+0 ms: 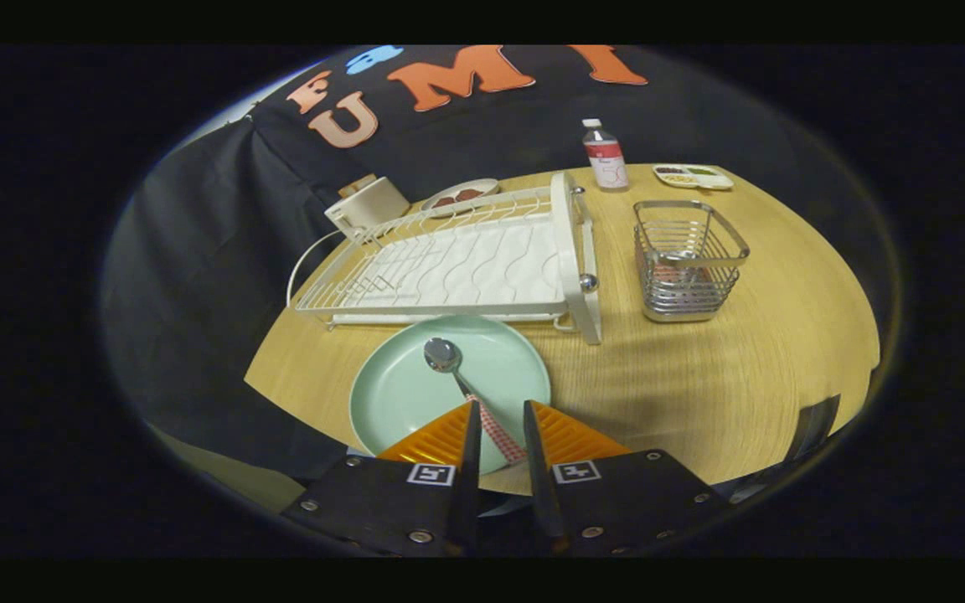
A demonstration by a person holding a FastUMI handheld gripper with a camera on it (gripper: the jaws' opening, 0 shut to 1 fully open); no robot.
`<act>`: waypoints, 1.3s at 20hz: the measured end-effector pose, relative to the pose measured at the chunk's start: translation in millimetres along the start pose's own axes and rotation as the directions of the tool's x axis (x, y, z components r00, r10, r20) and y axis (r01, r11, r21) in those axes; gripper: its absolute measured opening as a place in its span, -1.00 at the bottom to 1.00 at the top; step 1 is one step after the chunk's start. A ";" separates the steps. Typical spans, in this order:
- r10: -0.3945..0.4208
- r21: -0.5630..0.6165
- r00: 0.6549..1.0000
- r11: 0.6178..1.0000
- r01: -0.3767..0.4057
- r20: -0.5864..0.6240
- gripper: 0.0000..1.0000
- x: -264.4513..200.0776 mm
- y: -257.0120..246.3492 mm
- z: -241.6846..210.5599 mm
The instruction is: Take the plate from the dish rack, then take the spoon from the basket and place it into the plate.
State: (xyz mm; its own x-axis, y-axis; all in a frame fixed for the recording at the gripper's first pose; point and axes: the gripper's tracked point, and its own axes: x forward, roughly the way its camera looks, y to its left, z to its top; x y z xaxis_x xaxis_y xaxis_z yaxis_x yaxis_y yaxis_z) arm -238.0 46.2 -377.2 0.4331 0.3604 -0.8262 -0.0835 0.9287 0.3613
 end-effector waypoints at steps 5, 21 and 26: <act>-0.048 -0.015 0.985 0.999 0.051 0.168 -0.26 -27.7 -3.8 66.0; -0.147 -0.058 0.783 0.972 0.227 0.605 0.56 -146.4 -4.7 247.0; -0.160 -0.029 0.735 0.971 0.237 0.659 0.77 -173.5 -6.5 276.4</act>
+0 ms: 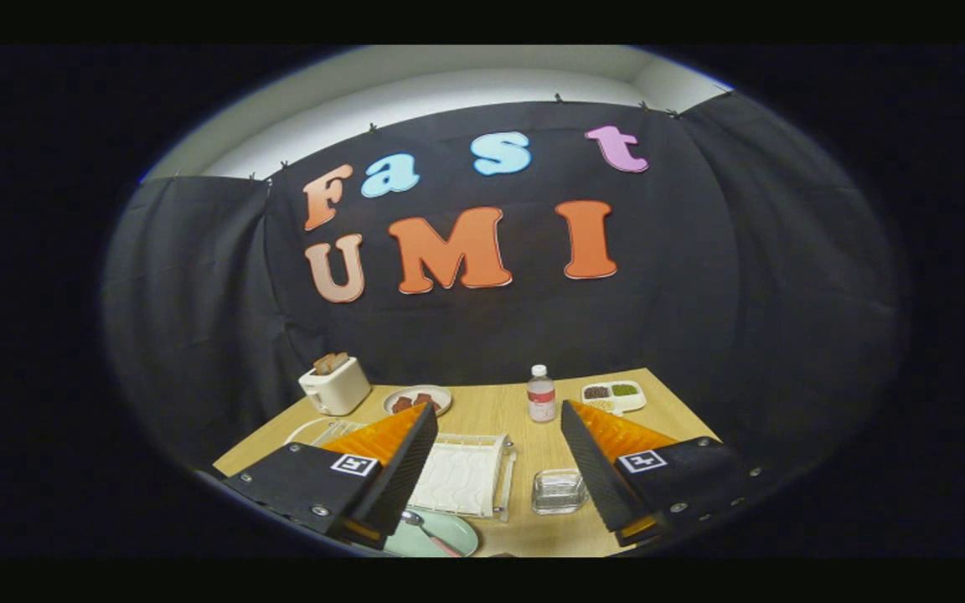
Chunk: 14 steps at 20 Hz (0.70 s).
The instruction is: Take the plate from the dish rack, then take the spoon from the basket and place it into the plate.
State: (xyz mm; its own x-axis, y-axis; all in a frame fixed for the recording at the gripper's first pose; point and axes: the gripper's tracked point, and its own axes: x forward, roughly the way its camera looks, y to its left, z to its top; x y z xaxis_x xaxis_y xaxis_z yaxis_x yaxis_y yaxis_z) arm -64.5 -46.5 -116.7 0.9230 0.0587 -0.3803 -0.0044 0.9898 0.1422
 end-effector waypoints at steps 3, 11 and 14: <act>-0.025 -0.006 0.997 1.000 0.025 0.078 0.82 -1.7 -8.2 32.2; -0.072 -0.031 0.971 0.996 0.081 0.228 0.84 -15.6 -19.7 96.5; -0.093 -0.049 0.958 0.993 0.110 0.270 0.84 -21.7 -26.3 110.4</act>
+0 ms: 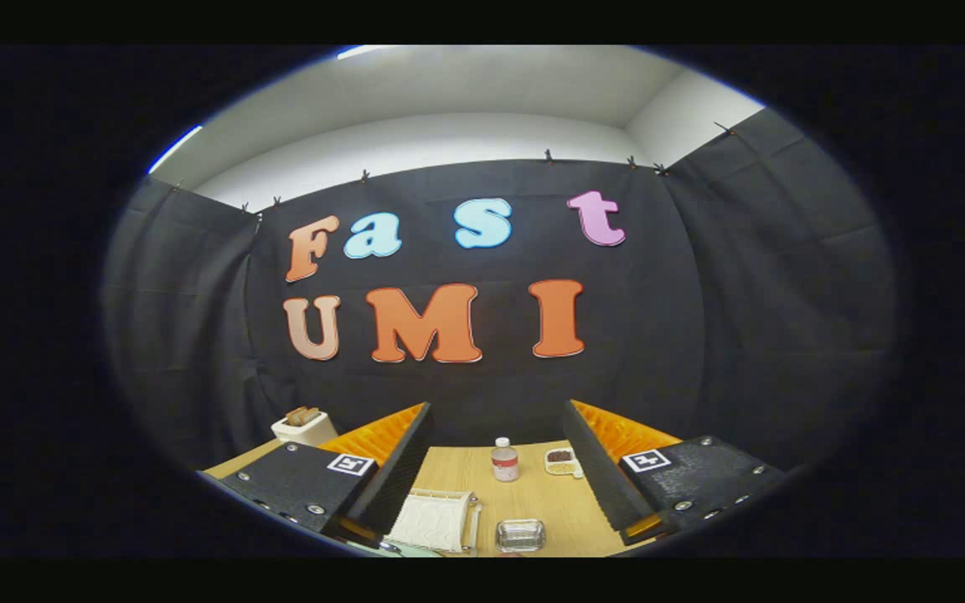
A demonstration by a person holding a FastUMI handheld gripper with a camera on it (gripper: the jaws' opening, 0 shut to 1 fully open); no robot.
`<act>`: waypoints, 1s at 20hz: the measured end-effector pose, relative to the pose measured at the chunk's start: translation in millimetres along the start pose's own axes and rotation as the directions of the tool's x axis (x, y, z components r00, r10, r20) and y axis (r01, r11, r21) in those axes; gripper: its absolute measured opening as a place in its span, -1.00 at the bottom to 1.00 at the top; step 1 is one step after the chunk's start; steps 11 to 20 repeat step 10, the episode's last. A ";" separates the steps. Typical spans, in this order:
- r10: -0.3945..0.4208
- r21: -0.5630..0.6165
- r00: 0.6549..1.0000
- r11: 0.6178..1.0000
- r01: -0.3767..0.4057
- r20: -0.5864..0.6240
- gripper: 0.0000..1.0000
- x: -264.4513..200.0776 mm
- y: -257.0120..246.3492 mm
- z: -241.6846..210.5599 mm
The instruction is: Take the plate from the dish rack, then take the spoon from the basket and place it into the plate.
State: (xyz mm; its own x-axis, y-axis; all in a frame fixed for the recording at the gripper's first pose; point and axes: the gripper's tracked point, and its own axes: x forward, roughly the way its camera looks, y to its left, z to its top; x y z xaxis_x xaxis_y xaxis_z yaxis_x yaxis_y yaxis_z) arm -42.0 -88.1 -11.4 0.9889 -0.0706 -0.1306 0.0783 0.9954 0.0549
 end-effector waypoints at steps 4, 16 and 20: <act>-0.002 0.025 0.999 1.000 0.001 0.034 0.84 -0.9 -0.9 18.3; -0.001 -0.012 0.998 1.000 0.001 0.067 0.84 -4.1 3.6 29.8; -0.001 -0.012 0.998 1.000 0.001 0.067 0.84 -4.1 3.6 29.8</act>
